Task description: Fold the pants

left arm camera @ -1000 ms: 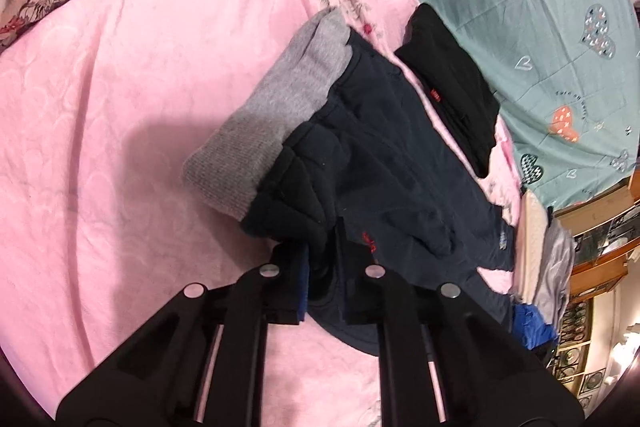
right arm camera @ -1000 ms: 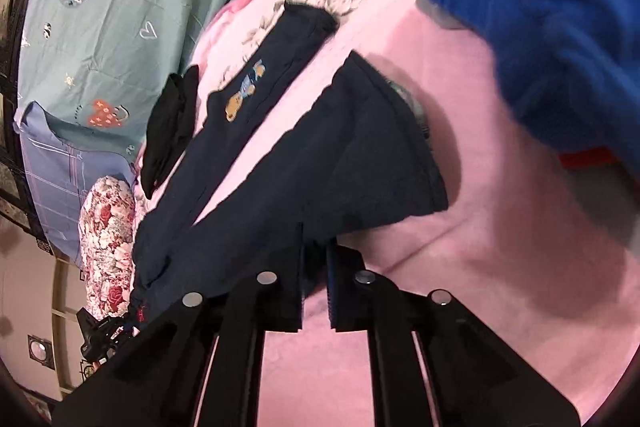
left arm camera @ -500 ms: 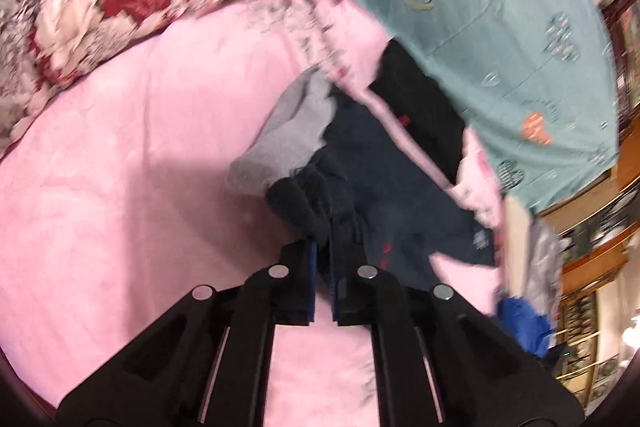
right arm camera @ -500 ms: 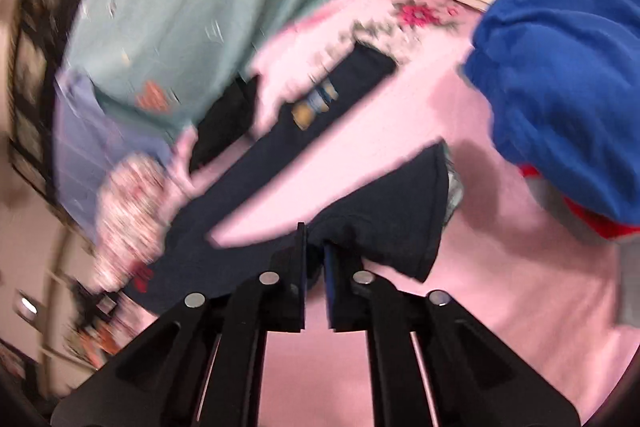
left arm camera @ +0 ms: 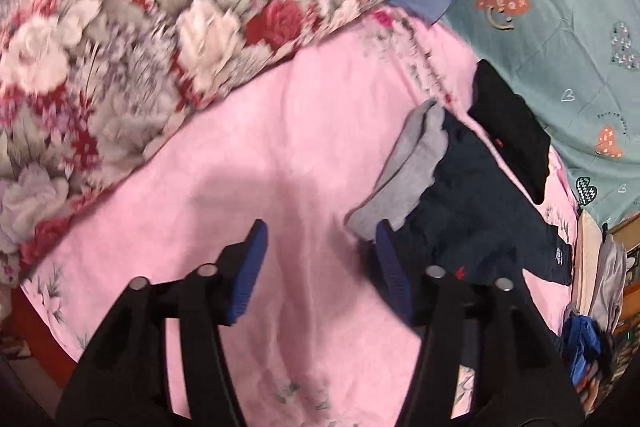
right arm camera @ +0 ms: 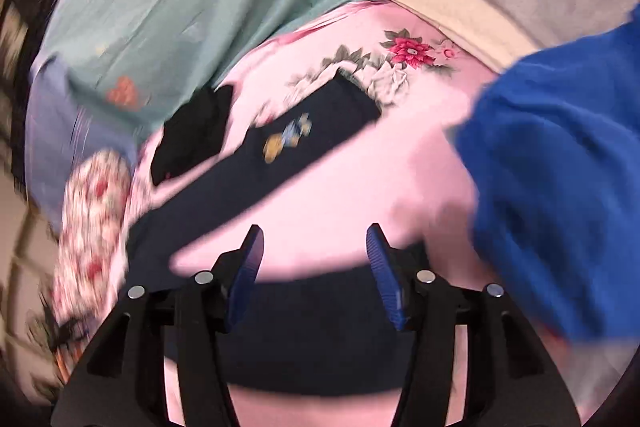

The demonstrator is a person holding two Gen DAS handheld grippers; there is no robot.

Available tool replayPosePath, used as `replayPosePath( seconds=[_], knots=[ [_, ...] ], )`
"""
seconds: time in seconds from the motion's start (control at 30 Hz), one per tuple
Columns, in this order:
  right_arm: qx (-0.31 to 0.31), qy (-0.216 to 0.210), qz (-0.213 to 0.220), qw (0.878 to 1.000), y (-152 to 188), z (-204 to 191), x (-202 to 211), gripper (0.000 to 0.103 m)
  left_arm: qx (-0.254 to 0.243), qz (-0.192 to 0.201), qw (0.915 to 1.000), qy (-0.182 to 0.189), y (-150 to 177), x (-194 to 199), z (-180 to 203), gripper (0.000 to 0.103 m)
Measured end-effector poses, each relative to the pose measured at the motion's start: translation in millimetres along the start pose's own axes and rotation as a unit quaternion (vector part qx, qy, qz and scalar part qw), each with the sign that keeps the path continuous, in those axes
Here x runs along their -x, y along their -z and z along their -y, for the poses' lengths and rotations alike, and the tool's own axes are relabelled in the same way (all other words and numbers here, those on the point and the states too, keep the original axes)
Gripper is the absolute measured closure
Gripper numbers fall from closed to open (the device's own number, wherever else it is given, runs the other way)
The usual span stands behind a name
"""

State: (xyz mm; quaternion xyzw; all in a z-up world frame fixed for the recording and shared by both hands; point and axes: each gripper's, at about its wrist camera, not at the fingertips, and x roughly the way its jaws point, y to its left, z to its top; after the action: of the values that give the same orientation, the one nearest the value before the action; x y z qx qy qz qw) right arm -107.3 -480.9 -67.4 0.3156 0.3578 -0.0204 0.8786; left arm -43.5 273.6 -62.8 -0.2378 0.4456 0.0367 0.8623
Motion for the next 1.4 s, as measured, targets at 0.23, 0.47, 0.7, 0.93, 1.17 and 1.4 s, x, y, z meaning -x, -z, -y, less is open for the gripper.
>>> replayPosePath(
  seconds=[0.23, 0.47, 0.7, 0.93, 1.17, 1.4],
  knots=[
    [-0.081, 0.025, -0.012, 0.996, -72.0, 42.4, -116.4, 0.049, -0.047, -0.001, 0.9988, -0.014, -13.8, -3.0, 39.7, 0.036],
    [-0.093, -0.026, -0.012, 0.995, -90.3, 56.1, -149.8, 0.075, -0.071, -0.005, 0.9973, -0.017, -38.0, -42.7, 81.9, 0.032],
    [-0.078, -0.011, 0.004, 0.997, -104.4, 58.4, -124.5, 0.098, -0.103, -0.031, 0.9942, 0.006, -68.3, -95.0, 129.4, 0.032],
    [0.001, 0.13, -0.011, 0.991, -104.5, 49.1, -100.7, 0.05, -0.118, -0.066, 0.9907, 0.018, -95.0, -143.1, 149.9, 0.023],
    [0.087, 0.054, -0.008, 0.995, -108.7, -22.3, -86.9, 0.049, -0.087, -0.104, 0.9903, 0.032, -120.8, -195.3, 132.2, 0.023],
    [0.204, -0.024, -0.065, 0.977, -92.2, -120.0, -127.6, 0.048, -0.071, -0.107, 0.9897, 0.064, -135.6, -217.0, 121.0, 0.019]
  ],
)
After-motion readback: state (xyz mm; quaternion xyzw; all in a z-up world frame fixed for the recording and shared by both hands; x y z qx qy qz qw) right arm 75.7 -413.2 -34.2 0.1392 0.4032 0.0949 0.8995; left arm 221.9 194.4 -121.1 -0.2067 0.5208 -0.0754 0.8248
